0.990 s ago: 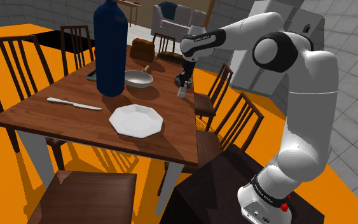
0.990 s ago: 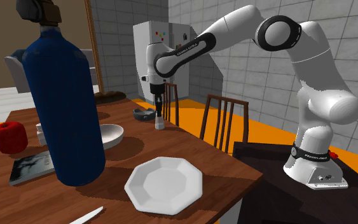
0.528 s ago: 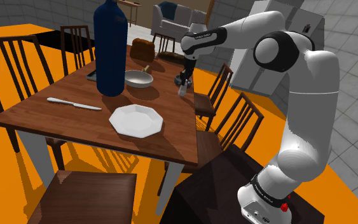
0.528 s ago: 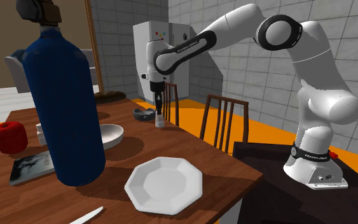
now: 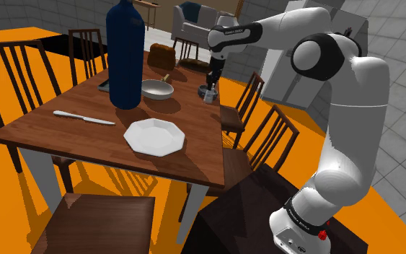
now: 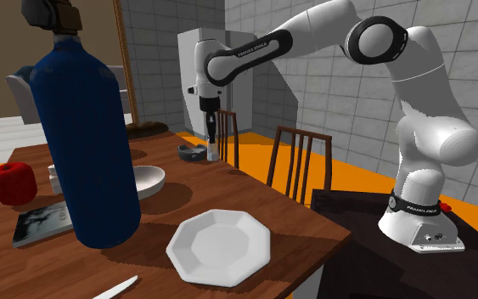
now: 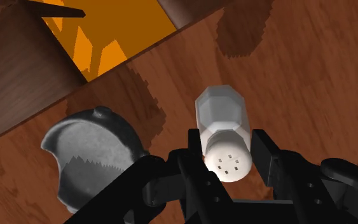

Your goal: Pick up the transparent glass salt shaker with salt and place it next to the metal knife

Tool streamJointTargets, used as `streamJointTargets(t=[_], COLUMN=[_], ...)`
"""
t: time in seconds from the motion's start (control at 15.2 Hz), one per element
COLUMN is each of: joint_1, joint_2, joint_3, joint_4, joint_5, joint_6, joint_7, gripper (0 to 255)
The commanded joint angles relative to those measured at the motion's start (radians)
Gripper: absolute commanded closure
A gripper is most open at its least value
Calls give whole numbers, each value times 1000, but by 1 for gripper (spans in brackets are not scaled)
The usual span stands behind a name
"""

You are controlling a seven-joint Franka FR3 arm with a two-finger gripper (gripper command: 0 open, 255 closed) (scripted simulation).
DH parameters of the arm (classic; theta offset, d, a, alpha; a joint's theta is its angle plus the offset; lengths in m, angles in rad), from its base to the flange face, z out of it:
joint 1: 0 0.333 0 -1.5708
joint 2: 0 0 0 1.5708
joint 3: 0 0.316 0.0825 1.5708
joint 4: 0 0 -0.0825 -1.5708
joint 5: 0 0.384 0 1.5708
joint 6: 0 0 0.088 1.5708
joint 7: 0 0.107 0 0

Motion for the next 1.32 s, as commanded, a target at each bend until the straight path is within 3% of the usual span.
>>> streamJointTargets(t=[0.0,1.25], joint_1=[-1,-11], joint_2=[-3,-1], joint_3=[-1,-4], joint_4=[23,284], joint_5=[0,2], joint_6=[-27,-284], joint_7=[-2,-13], gripper=[255,255])
